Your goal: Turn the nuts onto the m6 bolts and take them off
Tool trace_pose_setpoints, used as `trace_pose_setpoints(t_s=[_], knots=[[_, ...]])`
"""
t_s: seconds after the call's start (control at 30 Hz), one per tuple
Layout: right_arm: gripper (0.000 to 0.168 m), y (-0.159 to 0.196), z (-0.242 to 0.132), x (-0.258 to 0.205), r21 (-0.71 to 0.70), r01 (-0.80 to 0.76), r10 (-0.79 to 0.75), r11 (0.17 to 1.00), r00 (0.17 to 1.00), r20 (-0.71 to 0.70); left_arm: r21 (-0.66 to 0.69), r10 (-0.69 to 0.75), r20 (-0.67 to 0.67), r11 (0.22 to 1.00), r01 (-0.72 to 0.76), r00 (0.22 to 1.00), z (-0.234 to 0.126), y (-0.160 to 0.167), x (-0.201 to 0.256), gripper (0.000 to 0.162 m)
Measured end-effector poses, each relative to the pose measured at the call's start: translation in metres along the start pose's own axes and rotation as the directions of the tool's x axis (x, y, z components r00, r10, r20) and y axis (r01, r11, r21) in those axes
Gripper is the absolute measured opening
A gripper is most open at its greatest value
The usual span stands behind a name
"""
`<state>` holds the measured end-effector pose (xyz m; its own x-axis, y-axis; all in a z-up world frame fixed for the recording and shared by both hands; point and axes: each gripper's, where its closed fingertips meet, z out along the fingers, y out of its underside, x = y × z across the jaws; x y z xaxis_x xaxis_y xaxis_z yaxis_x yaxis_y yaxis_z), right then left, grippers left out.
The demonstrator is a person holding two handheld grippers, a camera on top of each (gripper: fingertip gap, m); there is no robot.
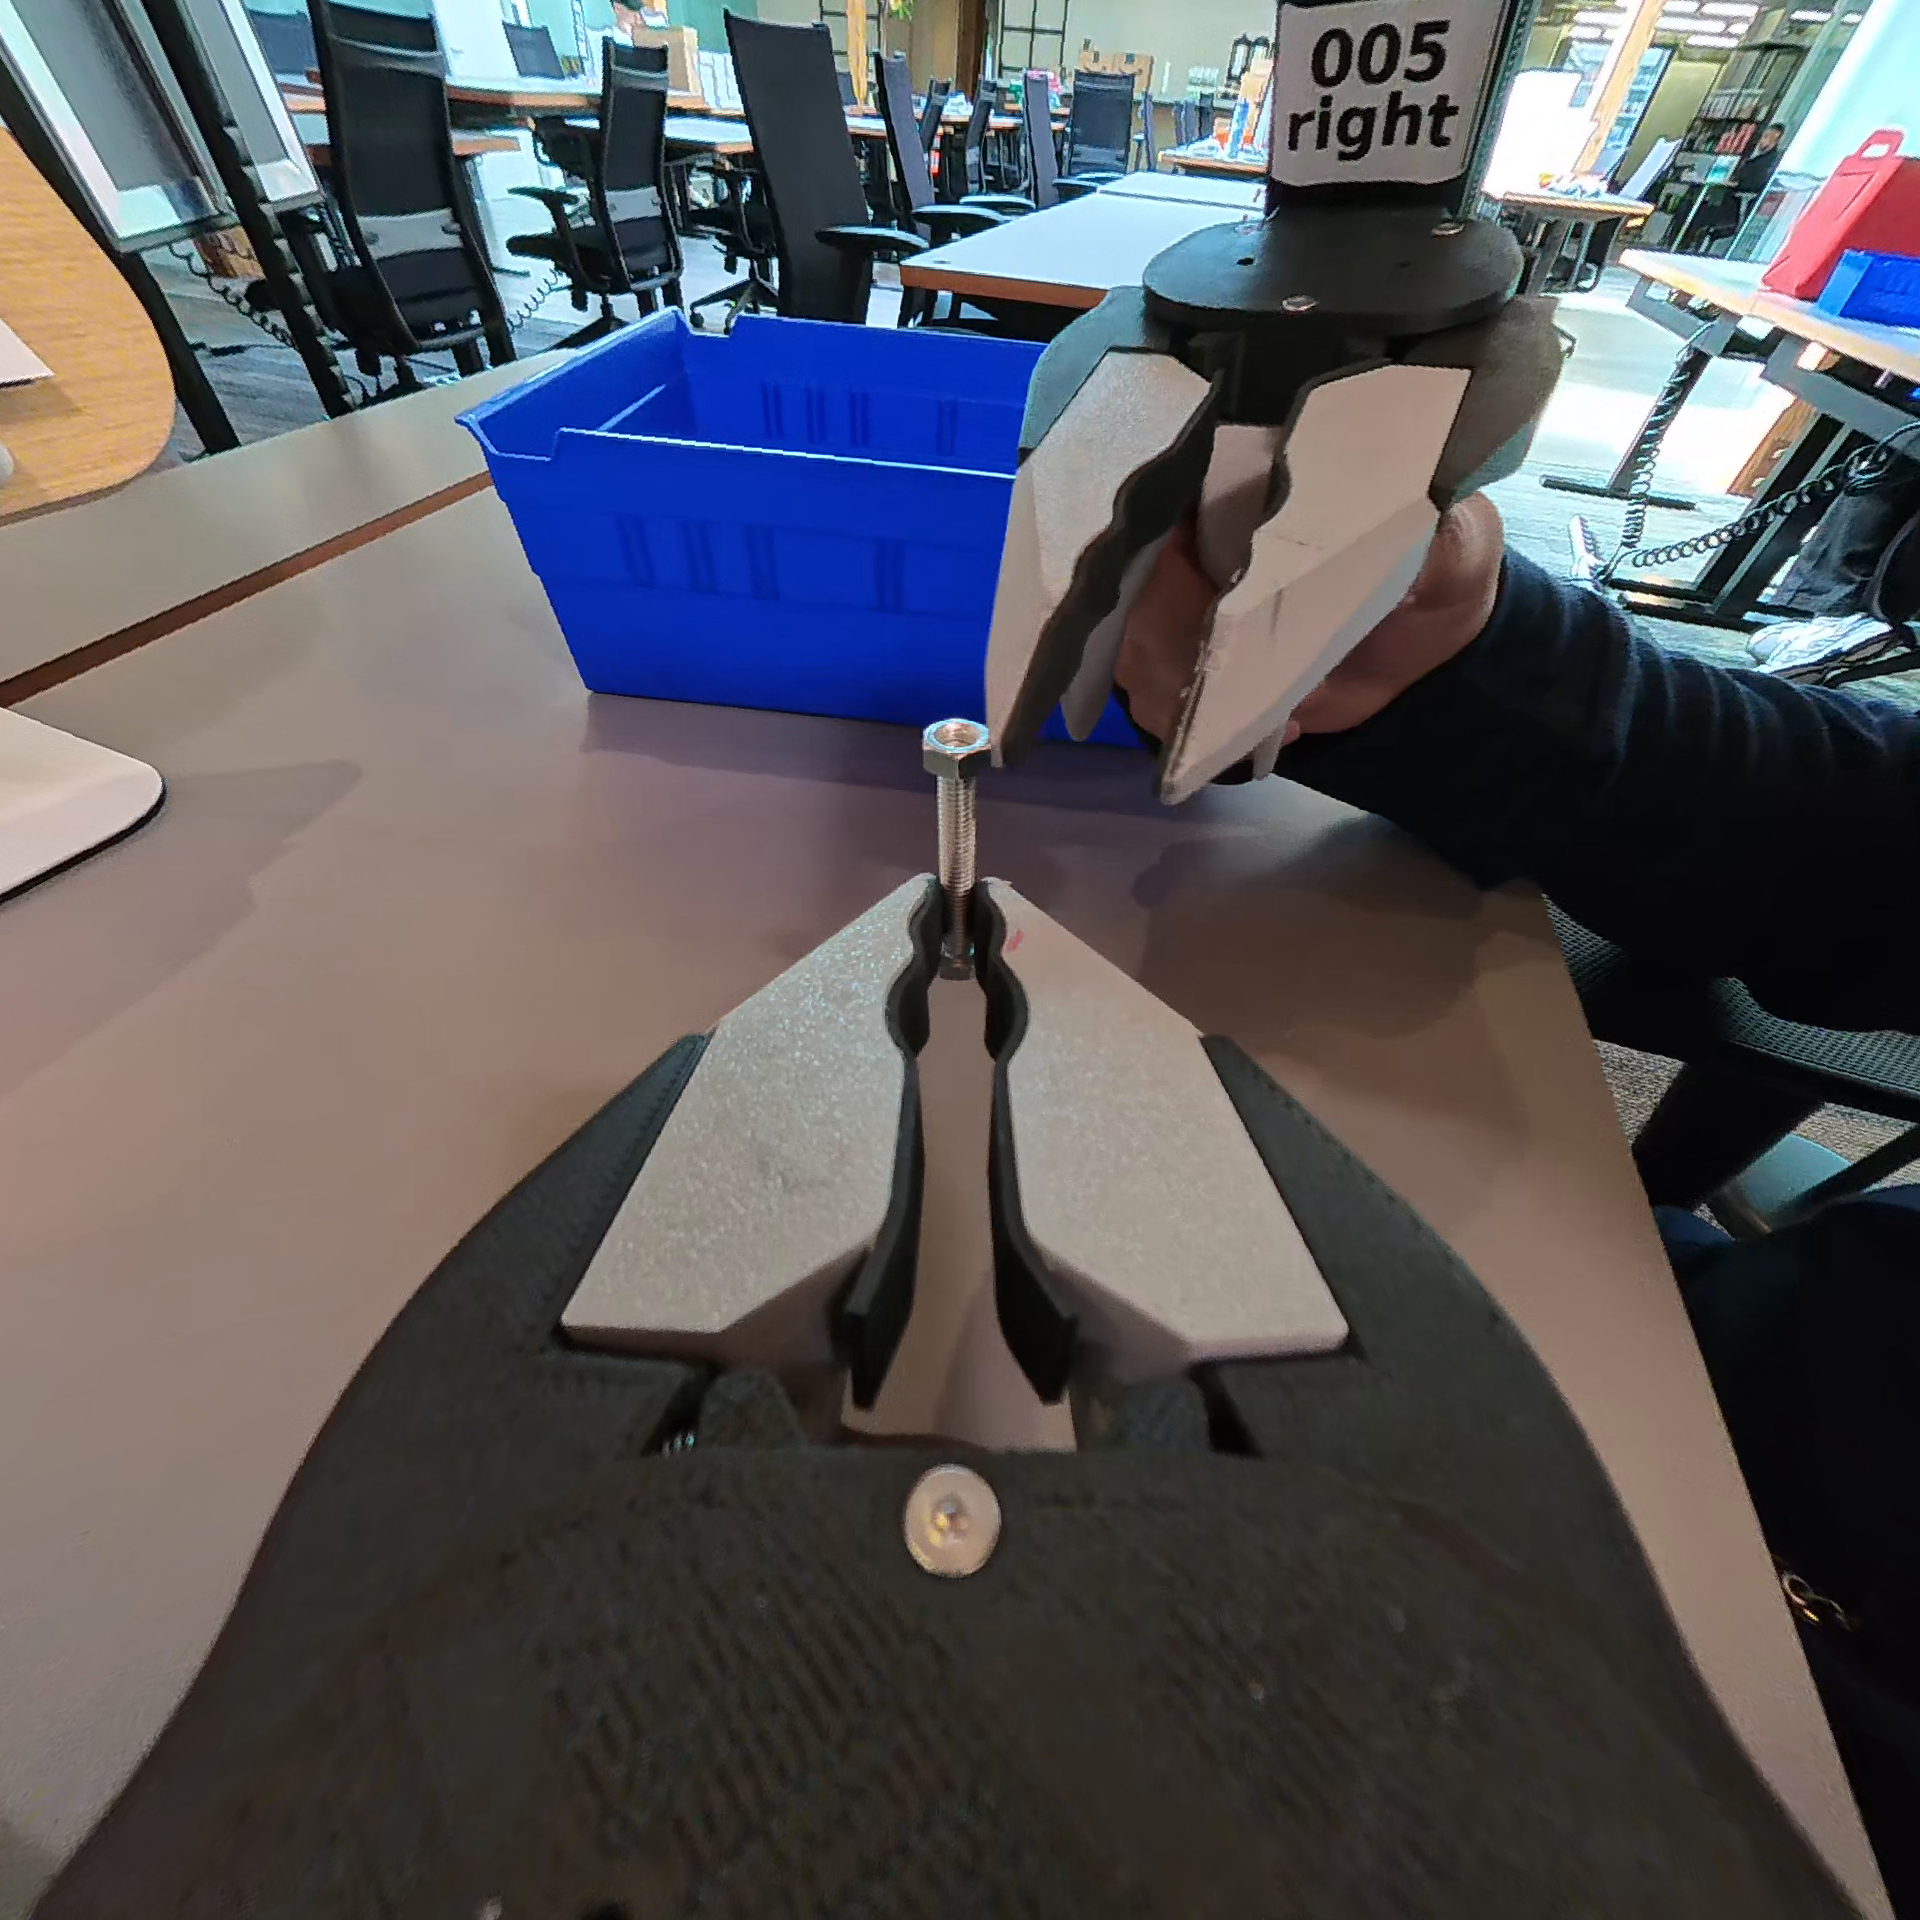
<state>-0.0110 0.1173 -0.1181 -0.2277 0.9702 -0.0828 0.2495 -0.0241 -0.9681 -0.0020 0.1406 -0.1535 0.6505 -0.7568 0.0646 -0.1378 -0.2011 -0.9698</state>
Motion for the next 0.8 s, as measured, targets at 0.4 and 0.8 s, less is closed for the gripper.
trace_pose_setpoints(t_s=[0.4, 0.8], knots=[[0.022, -0.0035, -0.0009, 0.0061, 0.023, -0.027, 0.027, 0.999, 0.999, -0.021, -0.004, 0.002, -0.003, 1.000, -0.002, 1.000, 0.0007, 0.0006, 0.0010, 0.004], [0.020, -0.0028, -0.0019, 0.0084, 0.021, -0.031, 0.031, 0.999, 0.999, -0.032, -0.005, 0.001, -0.005, 1.000, -0.001, 1.000, 0.0008, 0.0009, 0.0010, 0.003]])
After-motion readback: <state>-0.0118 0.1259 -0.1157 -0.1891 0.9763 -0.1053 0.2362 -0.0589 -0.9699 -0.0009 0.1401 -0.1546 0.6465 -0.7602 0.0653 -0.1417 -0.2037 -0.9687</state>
